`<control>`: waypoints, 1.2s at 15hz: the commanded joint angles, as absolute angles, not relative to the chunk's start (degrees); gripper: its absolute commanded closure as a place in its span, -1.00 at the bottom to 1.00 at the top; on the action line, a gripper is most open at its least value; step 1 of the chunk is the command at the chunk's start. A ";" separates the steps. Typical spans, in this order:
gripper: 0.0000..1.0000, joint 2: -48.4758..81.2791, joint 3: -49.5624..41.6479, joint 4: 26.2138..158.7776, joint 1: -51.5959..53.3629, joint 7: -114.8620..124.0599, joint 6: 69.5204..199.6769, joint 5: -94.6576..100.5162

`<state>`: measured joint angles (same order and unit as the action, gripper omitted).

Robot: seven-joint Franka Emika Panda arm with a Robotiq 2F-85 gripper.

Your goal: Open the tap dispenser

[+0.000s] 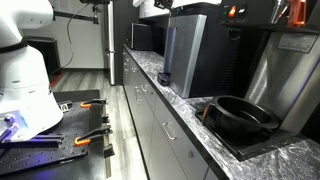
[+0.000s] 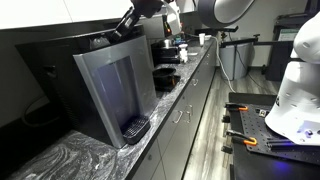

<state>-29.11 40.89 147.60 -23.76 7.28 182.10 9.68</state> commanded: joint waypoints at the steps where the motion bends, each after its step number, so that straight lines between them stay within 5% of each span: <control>1: 1.00 -28.77 41.25 146.79 -26.25 7.24 183.86 10.06; 10: 1.00 -26.17 28.43 145.46 -13.76 1.63 176.79 9.75; 18: 1.00 -22.42 30.04 133.01 -11.38 10.68 156.42 13.13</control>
<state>-26.20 30.42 140.04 -12.93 6.01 162.70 10.22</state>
